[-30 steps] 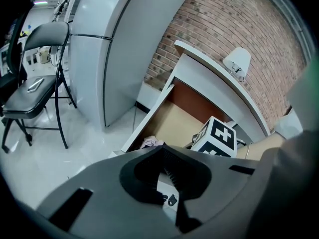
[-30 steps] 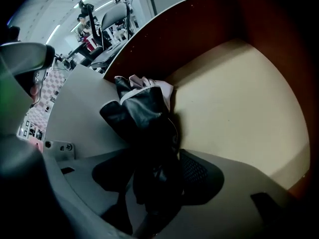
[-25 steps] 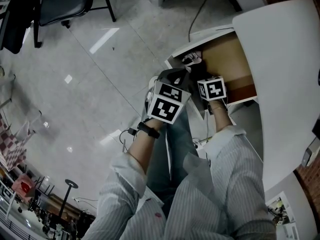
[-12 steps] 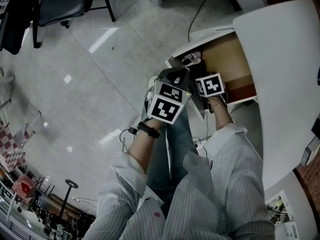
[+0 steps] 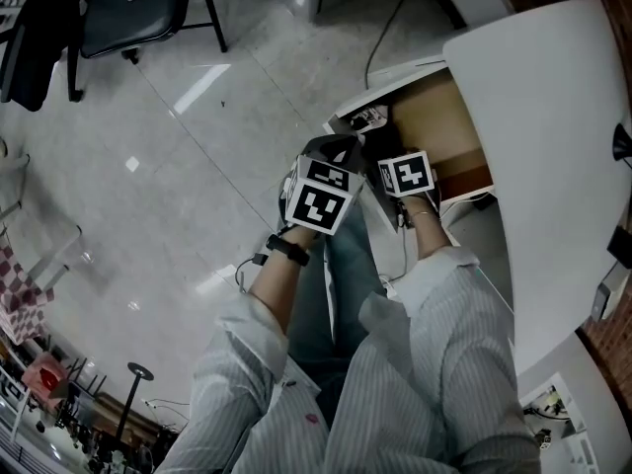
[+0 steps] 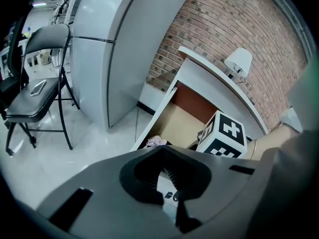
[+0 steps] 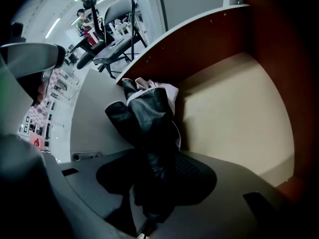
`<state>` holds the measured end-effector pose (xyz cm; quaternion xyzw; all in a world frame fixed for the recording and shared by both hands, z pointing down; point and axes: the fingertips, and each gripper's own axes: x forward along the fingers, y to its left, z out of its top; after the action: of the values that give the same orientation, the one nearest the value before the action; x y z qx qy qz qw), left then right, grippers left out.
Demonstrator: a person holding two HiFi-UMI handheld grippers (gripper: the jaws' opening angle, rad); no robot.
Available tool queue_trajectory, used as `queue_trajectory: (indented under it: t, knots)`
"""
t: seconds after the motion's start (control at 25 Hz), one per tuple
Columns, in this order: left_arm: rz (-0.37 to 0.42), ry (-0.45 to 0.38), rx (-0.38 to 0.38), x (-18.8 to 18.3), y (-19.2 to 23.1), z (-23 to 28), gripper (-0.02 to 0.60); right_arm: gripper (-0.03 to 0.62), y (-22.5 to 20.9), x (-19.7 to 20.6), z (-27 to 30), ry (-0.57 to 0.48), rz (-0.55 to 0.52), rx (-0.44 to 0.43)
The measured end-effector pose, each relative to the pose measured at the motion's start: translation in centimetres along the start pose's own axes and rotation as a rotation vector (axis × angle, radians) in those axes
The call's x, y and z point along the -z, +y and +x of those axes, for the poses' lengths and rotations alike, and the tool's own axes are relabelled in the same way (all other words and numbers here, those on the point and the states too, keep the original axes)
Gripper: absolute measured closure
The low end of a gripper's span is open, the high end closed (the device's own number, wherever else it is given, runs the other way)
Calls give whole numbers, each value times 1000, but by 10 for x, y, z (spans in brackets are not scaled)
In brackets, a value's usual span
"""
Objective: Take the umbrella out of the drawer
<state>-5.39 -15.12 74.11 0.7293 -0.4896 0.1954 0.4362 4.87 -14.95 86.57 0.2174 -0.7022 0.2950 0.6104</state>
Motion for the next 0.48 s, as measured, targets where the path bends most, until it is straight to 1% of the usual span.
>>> queue_trajectory:
  t: [0.12,0.28,0.48]
  knots:
    - [2,0,-7,-3,-4,-6,572,376,4,2,-12,-8,11,-3]
    - [20,-11,7,-16,-8,-16,572,378,6,-2,-29,-31,31,1]
    - [24,-18,8,-29,-18,-30,572,378,10,-5,-57,-86,48,6]
